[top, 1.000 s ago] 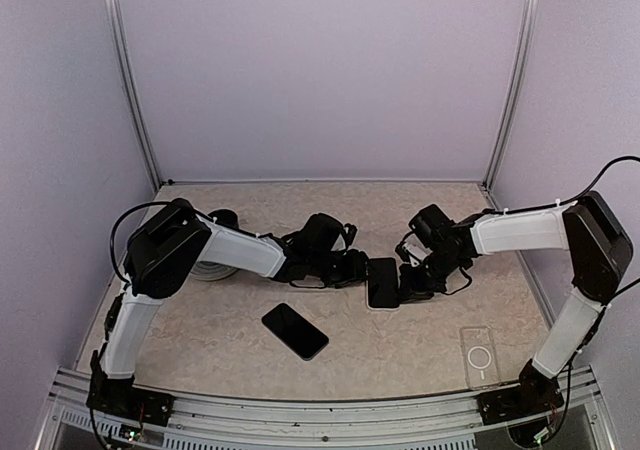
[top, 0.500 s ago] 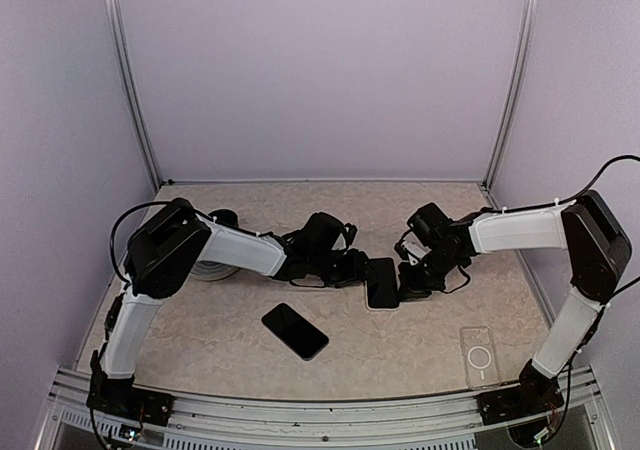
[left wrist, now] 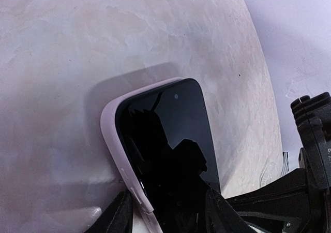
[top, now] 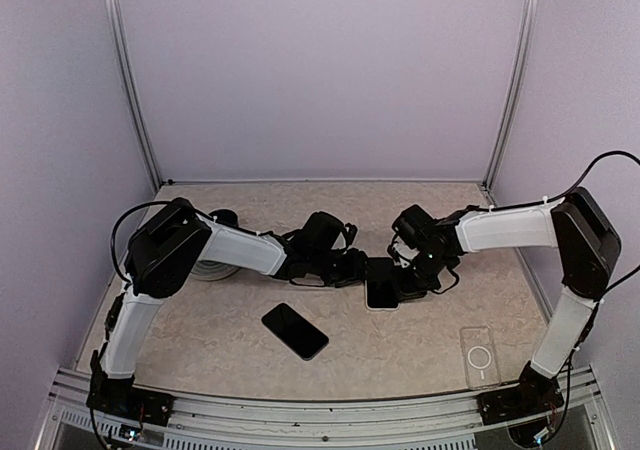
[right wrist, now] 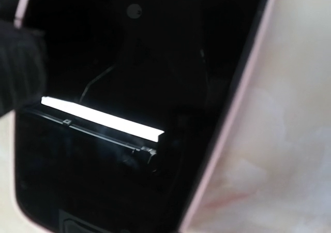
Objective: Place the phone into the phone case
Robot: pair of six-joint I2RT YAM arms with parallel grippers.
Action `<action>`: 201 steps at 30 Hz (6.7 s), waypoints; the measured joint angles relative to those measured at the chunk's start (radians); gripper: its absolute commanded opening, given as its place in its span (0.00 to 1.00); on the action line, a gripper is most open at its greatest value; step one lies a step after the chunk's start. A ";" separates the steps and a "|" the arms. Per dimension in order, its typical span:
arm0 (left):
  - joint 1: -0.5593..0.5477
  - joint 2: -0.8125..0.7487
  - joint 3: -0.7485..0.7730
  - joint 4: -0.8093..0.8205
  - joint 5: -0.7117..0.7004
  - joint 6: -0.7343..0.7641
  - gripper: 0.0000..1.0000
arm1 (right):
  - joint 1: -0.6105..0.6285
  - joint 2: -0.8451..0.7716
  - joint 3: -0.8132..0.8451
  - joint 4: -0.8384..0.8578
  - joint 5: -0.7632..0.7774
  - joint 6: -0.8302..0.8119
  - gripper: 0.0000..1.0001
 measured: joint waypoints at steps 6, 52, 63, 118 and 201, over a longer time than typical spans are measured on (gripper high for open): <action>0.001 0.000 0.000 0.000 0.002 0.000 0.49 | 0.009 0.002 0.057 -0.058 0.019 -0.021 0.00; 0.023 0.023 0.050 -0.053 0.028 0.001 0.45 | -0.145 0.145 0.169 0.171 0.018 -0.149 0.00; 0.019 -0.004 0.024 -0.059 -0.026 0.027 0.46 | -0.116 0.206 0.177 0.309 0.108 -0.149 0.00; -0.173 -0.131 -0.076 -0.306 -0.069 0.808 0.36 | -0.245 0.013 0.044 0.122 -0.346 -0.261 0.07; -0.053 -0.006 0.173 -0.373 -0.246 0.531 0.49 | -0.206 0.153 0.179 0.184 -0.120 -0.210 0.00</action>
